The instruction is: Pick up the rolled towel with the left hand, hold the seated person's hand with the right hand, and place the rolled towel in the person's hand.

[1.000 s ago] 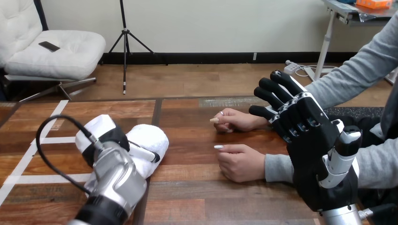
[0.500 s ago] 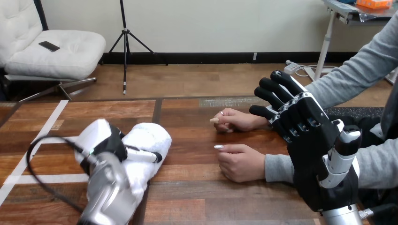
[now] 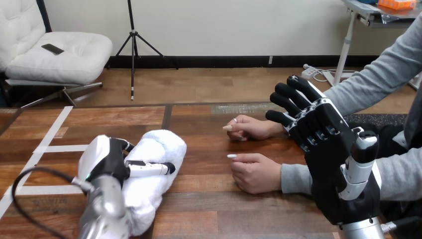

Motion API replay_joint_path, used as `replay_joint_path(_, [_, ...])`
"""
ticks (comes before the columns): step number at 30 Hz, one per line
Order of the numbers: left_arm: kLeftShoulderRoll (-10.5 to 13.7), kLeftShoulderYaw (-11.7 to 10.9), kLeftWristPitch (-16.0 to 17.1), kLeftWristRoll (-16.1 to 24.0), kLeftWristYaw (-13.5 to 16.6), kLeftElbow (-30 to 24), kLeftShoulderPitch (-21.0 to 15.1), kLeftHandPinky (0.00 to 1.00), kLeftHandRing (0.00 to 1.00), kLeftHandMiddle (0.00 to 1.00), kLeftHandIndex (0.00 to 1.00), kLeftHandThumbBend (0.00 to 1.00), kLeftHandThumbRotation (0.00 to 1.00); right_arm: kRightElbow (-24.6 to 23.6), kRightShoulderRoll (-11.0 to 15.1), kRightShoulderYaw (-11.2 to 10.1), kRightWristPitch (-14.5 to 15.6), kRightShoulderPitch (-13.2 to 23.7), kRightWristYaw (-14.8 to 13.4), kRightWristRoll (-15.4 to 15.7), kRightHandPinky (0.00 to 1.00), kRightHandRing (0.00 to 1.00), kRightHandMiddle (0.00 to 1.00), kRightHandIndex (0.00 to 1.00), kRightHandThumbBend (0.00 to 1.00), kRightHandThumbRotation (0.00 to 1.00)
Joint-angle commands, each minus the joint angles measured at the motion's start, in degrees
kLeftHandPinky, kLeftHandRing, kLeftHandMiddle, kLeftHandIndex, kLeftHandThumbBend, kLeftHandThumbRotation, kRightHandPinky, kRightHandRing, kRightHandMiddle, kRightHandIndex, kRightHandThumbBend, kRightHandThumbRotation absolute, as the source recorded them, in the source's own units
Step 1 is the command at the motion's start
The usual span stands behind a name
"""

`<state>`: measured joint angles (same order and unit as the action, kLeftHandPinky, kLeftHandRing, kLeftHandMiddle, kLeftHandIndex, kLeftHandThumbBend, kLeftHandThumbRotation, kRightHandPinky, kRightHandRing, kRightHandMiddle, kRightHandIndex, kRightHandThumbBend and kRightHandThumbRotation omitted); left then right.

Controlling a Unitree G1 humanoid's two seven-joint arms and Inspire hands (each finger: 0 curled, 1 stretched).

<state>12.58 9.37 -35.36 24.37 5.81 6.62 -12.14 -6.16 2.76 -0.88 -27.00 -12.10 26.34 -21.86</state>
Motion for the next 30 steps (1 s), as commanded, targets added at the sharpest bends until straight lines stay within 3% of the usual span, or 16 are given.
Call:
replay_joint_path(1, [0.0, -4.7, 7.8, -3.8, -0.3, -13.3, 1.5, 0.13, 0.21, 0.3, 0.42, 0.63, 0.0, -1.7, 1.1, -0.9, 0.0, 2.7, -0.2, 0.2, 0.8, 0.86, 0.86, 0.86, 0.85, 0.96])
replay_joint_path(9, [-0.9, -7.0, 11.2, -8.0, -1.3, -20.3, 5.4, 0.15, 0.24, 0.33, 0.41, 0.62, 0.0, -1.5, 1.3, -0.9, 0.3, 3.0, -0.2, 0.6, 0.8, 0.87, 0.86, 0.86, 0.84, 0.96])
replay_joint_path(17, [-2.0, -9.1, 18.0, -13.0, -1.7, -25.7, 9.5, 0.2, 0.28, 0.36, 0.41, 0.62, 0.0, -1.1, 1.7, -0.9, 0.6, 3.3, -0.8, 2.4, 0.81, 0.87, 0.86, 0.87, 0.84, 0.96])
replay_joint_path(30, [-4.3, -10.9, 26.7, -16.8, 0.4, -28.2, 12.7, 0.27, 0.33, 0.39, 0.42, 0.57, 0.0, 1.0, 5.5, -2.2, 2.3, 5.3, -1.5, 7.5, 0.82, 0.88, 0.88, 0.88, 0.87, 0.94])
